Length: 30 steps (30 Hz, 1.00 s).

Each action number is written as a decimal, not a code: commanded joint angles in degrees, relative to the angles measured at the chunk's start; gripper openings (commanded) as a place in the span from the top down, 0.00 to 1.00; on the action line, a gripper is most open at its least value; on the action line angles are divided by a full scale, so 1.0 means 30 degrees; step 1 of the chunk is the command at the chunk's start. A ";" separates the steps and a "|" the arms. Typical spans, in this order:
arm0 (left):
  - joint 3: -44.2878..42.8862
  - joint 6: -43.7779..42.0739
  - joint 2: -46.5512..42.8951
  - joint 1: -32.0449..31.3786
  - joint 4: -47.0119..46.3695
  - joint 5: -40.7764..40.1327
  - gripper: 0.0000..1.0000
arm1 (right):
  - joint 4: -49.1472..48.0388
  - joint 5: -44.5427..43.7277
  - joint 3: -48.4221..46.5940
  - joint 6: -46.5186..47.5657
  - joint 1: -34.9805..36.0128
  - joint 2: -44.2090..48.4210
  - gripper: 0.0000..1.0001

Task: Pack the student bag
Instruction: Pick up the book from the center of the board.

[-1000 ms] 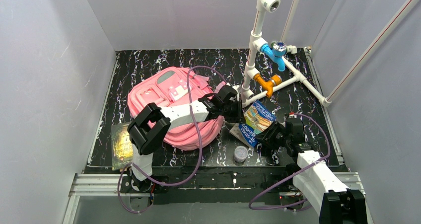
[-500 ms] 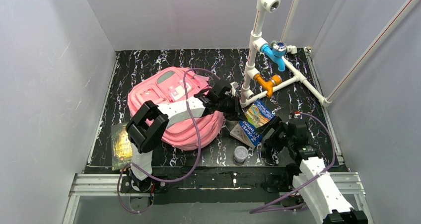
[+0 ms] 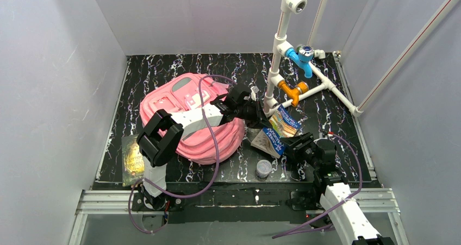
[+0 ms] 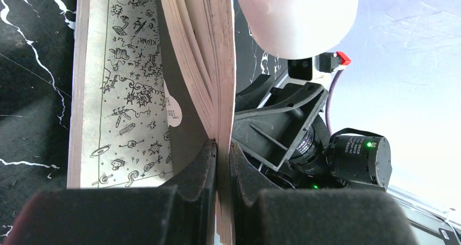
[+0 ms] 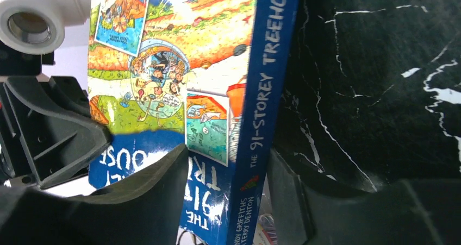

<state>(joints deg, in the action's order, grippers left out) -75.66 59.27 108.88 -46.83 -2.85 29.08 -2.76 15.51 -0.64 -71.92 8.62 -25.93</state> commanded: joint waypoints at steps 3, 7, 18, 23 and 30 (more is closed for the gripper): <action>0.0358 -0.0028 -0.1693 -0.0380 0.0026 0.0991 1.00 | -0.1140 -0.0521 -0.0902 -0.0527 0.0085 0.0591 0.46; 0.1424 -0.0352 -0.2076 -0.0376 0.0640 0.0374 0.81 | 0.1403 -0.1766 -0.1996 0.0052 0.0085 0.2398 0.61; 0.0566 -0.5395 -0.4213 -0.0344 0.6825 -0.3228 0.33 | 0.6882 -0.2599 -0.6070 0.0596 0.0085 0.3750 0.99; 0.0125 -0.9455 -0.7257 -0.0309 1.0844 -0.6940 0.10 | 0.9683 -0.1785 -0.8927 0.0266 0.0085 0.2573 0.99; 0.2522 -0.9919 -1.1528 0.0139 1.1375 -0.7874 0.04 | 0.9869 0.1896 -0.9734 -0.1886 0.0085 0.1534 0.99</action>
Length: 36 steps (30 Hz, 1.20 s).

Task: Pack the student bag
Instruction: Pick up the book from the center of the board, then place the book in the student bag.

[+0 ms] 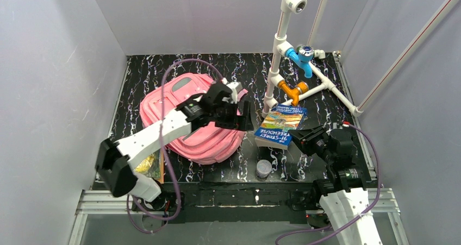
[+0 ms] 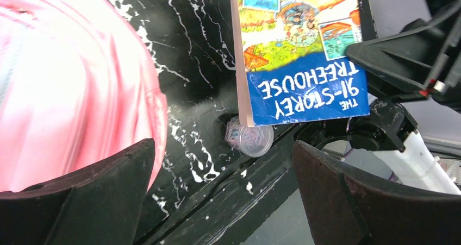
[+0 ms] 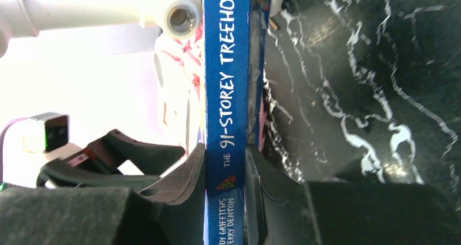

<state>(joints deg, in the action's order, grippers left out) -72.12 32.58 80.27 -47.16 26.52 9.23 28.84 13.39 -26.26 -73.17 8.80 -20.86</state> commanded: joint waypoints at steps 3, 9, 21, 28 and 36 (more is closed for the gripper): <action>0.2122 0.0110 -0.3227 0.0559 0.1354 -0.0830 0.03 | -0.0159 0.3798 -0.2000 -0.0881 0.0027 -0.0895 0.99; 0.3339 0.3501 -0.5630 0.2090 0.0028 0.0610 0.02 | -0.1278 0.7427 -0.2896 0.0828 0.0027 -0.2175 0.99; 0.8185 1.4784 -0.7133 0.4410 -0.7454 0.5230 0.02 | -0.6981 1.1830 -0.3033 0.0283 0.0027 -0.4203 0.99; 0.9450 1.7007 -0.7746 0.4410 -0.9866 0.5559 0.02 | -1.1990 1.2061 -0.2021 -0.3362 0.0027 -0.4523 0.99; 0.9241 1.6252 -1.0043 0.4322 -0.9176 0.3316 0.02 | -1.0913 1.1977 -0.2149 -0.2999 0.0056 -0.4465 0.99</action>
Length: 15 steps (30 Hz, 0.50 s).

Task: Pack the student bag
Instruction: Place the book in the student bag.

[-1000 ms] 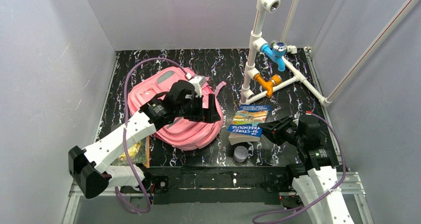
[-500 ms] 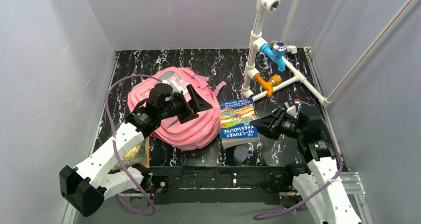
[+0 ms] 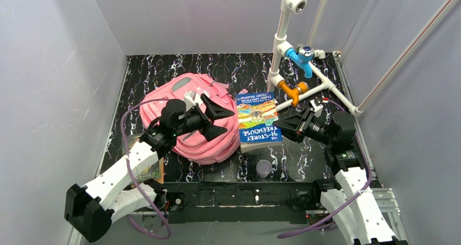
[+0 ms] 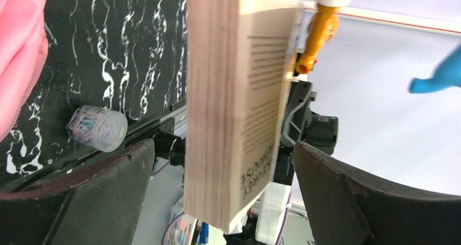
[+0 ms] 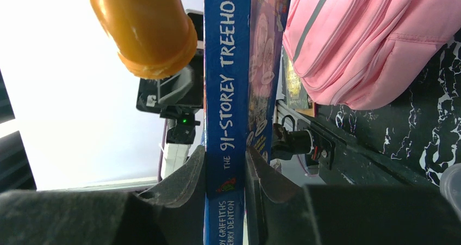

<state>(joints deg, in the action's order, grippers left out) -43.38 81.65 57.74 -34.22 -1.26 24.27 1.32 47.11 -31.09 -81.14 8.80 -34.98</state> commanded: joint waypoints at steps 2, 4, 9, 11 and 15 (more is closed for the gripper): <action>0.0163 -0.0007 -0.3800 -0.0013 0.0269 -0.3422 0.02 | -0.1708 0.0683 -0.0535 -0.0421 0.0056 0.0291 0.99; 0.0422 0.0282 -0.3985 -0.0020 -0.0632 -0.3359 0.02 | -0.1715 0.0660 -0.0627 -0.0431 0.0056 0.0282 0.99; -0.2097 -0.1410 -0.0857 -0.0280 -0.0469 0.0082 0.02 | -0.1991 0.0731 -0.0790 -0.0734 0.0056 0.0226 0.99; -0.2531 -0.2425 -0.0502 -0.0783 -0.0369 -0.0241 0.02 | -0.2008 0.0771 -0.0830 -0.0750 0.0081 0.0231 0.99; -0.3145 -0.3257 0.0402 -0.1620 0.0871 -0.0702 0.02 | -0.2240 0.0768 -0.0828 -0.1012 0.0085 0.0234 0.99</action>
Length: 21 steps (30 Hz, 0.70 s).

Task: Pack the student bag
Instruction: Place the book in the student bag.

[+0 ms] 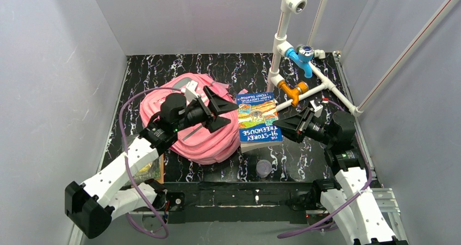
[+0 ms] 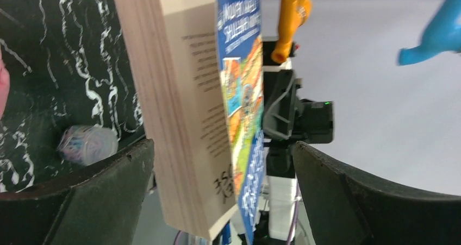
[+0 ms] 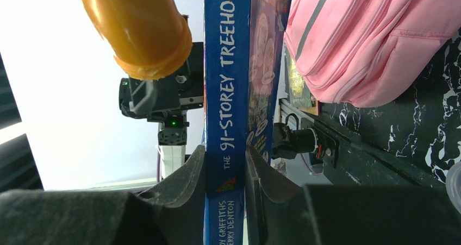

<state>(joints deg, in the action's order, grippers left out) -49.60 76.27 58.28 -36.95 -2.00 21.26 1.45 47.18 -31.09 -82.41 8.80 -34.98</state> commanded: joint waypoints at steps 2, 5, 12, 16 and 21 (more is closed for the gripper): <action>-0.1025 -0.1455 0.0742 -0.1160 0.1258 0.0345 0.02 | -0.2555 0.0713 -0.0828 -0.0880 0.0085 0.0234 0.99; -0.0254 -0.1110 0.1003 -0.1537 -0.0047 0.0405 0.02 | -0.2803 0.0710 -0.0909 -0.1156 0.0085 0.0274 0.99; 0.0362 -0.0752 0.1588 -0.2198 -0.3319 0.0777 0.02 | -0.3589 0.0785 -0.0604 -0.1893 0.0114 0.0328 0.99; 0.1001 0.0288 0.1900 -0.2279 -0.3990 0.0758 0.02 | -0.4260 0.0740 -0.0344 -0.2443 0.0114 0.0436 0.99; 0.1732 0.0678 0.1500 -0.2294 -0.3612 -0.0151 0.02 | -0.4467 0.0715 -0.0319 -0.2703 0.0143 0.0498 0.99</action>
<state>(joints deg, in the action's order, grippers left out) -45.87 76.71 64.29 -43.57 -11.22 22.04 -4.12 47.72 -31.07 -88.29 8.82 -34.85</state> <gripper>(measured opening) 0.981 0.326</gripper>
